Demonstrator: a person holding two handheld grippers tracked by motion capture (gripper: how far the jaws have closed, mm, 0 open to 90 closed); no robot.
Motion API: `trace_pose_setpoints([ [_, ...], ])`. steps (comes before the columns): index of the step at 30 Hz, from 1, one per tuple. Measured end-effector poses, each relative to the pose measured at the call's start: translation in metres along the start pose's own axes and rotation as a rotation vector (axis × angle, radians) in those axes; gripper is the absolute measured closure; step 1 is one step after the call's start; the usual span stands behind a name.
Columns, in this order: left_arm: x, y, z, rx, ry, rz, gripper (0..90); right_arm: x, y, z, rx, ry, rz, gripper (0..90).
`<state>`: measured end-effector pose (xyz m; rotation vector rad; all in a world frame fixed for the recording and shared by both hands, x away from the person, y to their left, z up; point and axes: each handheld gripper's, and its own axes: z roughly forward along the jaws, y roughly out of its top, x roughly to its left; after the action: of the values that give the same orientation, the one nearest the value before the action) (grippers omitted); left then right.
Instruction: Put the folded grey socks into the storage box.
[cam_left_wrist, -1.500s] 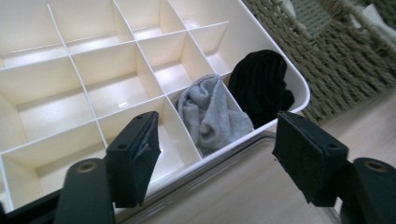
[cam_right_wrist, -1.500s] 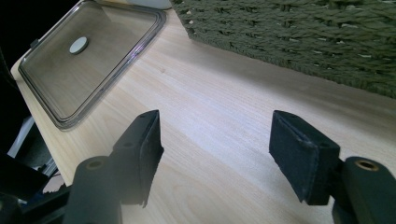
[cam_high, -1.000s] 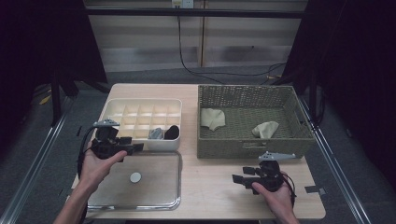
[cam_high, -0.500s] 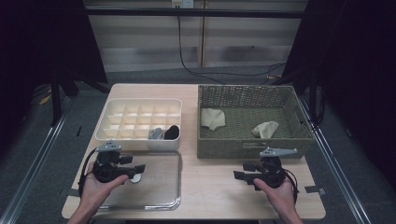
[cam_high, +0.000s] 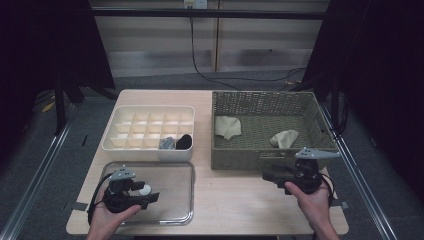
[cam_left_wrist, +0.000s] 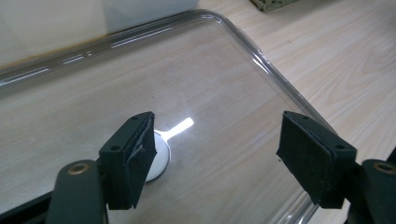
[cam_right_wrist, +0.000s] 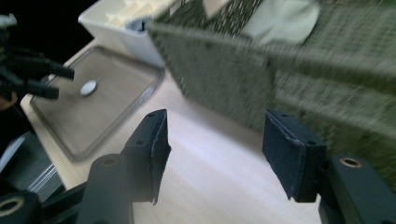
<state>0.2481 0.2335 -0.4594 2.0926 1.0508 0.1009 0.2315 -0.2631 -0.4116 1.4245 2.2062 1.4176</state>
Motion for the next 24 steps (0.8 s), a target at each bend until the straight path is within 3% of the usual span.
trace_pose_setpoints([
  [2,0.002,-0.001,0.001,0.000,0.007,-0.016,27.0,0.000,0.008,-0.006,-0.020,-0.008,-0.004,41.3],
  [4,0.001,-0.002,0.004,0.019,0.009,0.000,26.9,-0.002,0.018,-0.011,-0.032,-0.008,-0.003,41.2],
  [8,-0.001,-0.003,0.006,0.016,-0.004,-0.007,26.5,-0.009,0.039,-0.014,-0.045,-0.009,0.007,41.0],
  [13,0.001,-0.004,0.005,0.009,-0.011,-0.013,25.2,-0.025,0.062,-0.014,-0.042,-0.031,0.016,42.9],
  [16,0.002,-0.004,0.004,0.004,-0.020,-0.024,24.8,-0.036,0.068,-0.010,-0.013,-0.061,0.014,43.7],
  [18,0.003,-0.005,0.004,0.005,-0.042,-0.023,25.6,-0.045,0.070,-0.008,-0.016,-0.051,0.038,43.7],
  [22,0.002,-0.006,0.003,-0.002,-0.036,-0.016,25.8,-0.065,0.073,-0.002,-0.005,-0.078,0.076,44.2],
  [24,0.003,-0.006,0.001,-0.020,-0.028,-0.032,25.7,-0.073,0.074,0.002,0.022,-0.104,0.077,44.9],
])
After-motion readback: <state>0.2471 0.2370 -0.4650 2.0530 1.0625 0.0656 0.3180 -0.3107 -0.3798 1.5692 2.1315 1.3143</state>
